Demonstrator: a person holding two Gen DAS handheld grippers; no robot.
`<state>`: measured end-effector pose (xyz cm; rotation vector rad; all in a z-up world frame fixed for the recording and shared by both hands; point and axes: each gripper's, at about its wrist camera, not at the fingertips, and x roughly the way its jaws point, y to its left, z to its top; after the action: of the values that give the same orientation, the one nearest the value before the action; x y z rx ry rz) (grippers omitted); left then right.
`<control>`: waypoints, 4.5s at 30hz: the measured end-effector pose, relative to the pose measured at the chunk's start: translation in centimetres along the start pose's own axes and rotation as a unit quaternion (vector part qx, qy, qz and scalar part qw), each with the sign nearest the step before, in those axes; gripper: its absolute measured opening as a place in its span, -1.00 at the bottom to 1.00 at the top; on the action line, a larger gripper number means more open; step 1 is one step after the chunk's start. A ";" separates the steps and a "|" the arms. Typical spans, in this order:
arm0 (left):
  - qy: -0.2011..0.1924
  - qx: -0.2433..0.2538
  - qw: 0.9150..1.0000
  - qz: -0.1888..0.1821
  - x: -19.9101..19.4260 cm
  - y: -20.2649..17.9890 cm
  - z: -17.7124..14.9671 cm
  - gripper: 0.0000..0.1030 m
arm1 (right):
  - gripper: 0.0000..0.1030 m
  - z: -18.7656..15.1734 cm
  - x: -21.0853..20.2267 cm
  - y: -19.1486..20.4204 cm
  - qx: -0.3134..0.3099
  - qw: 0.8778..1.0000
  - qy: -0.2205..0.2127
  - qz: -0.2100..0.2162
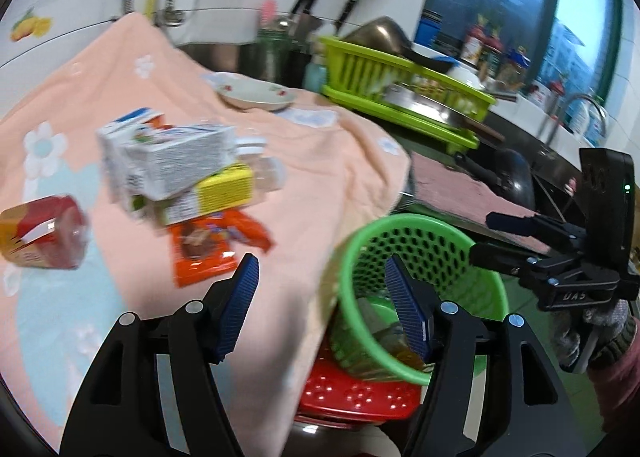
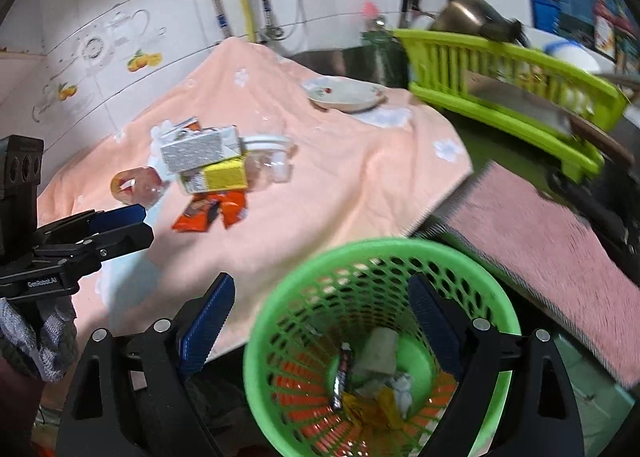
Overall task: Collect trash
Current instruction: 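Move the left gripper to the white milk carton on the towel, then grasp the white milk carton with the left gripper and lift it, then grasp the orange wafer wrapper with the right gripper while the left gripper holds the milk carton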
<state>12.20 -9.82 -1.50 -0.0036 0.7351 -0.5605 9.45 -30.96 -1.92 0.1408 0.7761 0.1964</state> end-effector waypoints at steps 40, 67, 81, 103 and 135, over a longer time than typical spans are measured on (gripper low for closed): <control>0.083 0.111 0.990 0.023 10.5 8.9 12.6 0.66 | 0.67 2.0 6.7 1.0 -0.014 0.998 0.046 0.038; 0.139 0.133 0.980 0.048 12.6 10.0 12.8 0.69 | 0.67 1.8 7.4 0.3 -0.005 0.998 0.049 0.039; 0.156 0.090 0.982 0.060 13.5 12.3 12.6 0.69 | 0.67 1.8 7.6 0.3 -0.004 0.998 0.052 0.039; 0.100 0.101 0.987 0.073 12.0 12.4 12.3 0.07 | 0.67 2.8 8.4 2.1 -0.025 0.997 0.054 0.045; 0.039 0.007 0.997 0.064 7.2 14.8 10.6 -0.14 | 0.12 6.0 14.9 8.6 -0.068 0.989 0.107 0.075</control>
<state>30.41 -2.71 -1.04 0.0784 0.8004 -0.4456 23.03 -19.58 -6.14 0.0491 0.9636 0.4108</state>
